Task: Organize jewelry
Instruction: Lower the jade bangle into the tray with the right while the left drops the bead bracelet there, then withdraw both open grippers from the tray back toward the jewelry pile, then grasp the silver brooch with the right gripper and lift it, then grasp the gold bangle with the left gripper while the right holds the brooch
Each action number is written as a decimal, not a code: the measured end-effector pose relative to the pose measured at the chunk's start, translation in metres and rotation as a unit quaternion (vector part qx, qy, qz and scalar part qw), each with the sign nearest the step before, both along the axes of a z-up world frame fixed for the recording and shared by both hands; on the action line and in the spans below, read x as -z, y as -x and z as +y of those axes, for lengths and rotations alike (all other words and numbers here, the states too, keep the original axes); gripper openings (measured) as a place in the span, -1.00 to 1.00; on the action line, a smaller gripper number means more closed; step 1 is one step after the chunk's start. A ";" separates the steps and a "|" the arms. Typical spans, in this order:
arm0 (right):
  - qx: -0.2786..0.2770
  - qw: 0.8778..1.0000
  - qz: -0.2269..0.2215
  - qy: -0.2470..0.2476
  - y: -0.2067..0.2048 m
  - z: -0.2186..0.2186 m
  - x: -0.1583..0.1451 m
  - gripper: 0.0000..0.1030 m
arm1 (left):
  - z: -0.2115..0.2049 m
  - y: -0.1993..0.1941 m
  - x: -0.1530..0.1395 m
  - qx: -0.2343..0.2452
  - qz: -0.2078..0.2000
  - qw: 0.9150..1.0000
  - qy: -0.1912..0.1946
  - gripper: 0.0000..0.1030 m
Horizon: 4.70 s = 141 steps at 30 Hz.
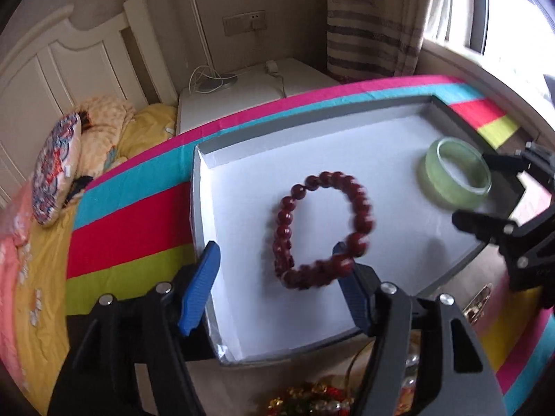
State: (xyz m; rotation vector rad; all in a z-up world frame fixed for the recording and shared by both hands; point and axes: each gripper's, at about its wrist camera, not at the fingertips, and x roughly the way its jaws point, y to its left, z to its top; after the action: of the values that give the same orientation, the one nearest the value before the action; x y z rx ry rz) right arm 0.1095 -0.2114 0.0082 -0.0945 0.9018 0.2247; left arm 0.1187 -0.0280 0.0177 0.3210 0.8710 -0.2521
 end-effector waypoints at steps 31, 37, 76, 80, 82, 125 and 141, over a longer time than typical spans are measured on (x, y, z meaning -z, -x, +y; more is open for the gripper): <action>-0.013 0.991 -0.112 -0.077 0.243 -0.049 -0.041 0.86 | 0.004 0.223 -0.015 -0.048 -0.074 0.992 0.092 0.52; 0.066 0.980 -0.181 -0.058 0.274 -0.135 -0.071 0.83 | 0.062 0.278 -0.061 -0.104 -0.183 0.956 0.202 0.96; -0.151 0.987 -0.025 -0.050 0.281 -0.041 0.010 -0.41 | 0.025 0.323 -0.002 -0.029 -0.094 0.982 0.159 0.96; -0.148 0.987 -0.037 -0.050 0.284 -0.040 0.011 -0.55 | 0.014 0.316 -0.009 -0.014 -0.101 0.983 0.153 0.96; -0.147 0.987 -0.041 -0.050 0.285 -0.040 0.011 -0.61 | 0.009 0.312 -0.012 -0.005 -0.099 0.982 0.160 0.96; -0.130 0.984 -0.070 -0.097 0.298 -0.059 -0.002 -0.76 | -0.004 0.294 -0.008 0.012 -0.019 0.961 0.274 -0.77; -0.116 0.984 -0.033 -0.129 0.287 -0.065 0.013 -0.74 | 0.025 0.288 -0.018 -0.008 0.010 0.973 0.230 0.41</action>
State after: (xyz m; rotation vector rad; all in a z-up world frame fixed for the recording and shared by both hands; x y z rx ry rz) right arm -0.1773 -0.2760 -0.0045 0.0336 0.7879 0.5507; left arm -0.1694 -0.0034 0.0354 -0.1206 0.8087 -0.4333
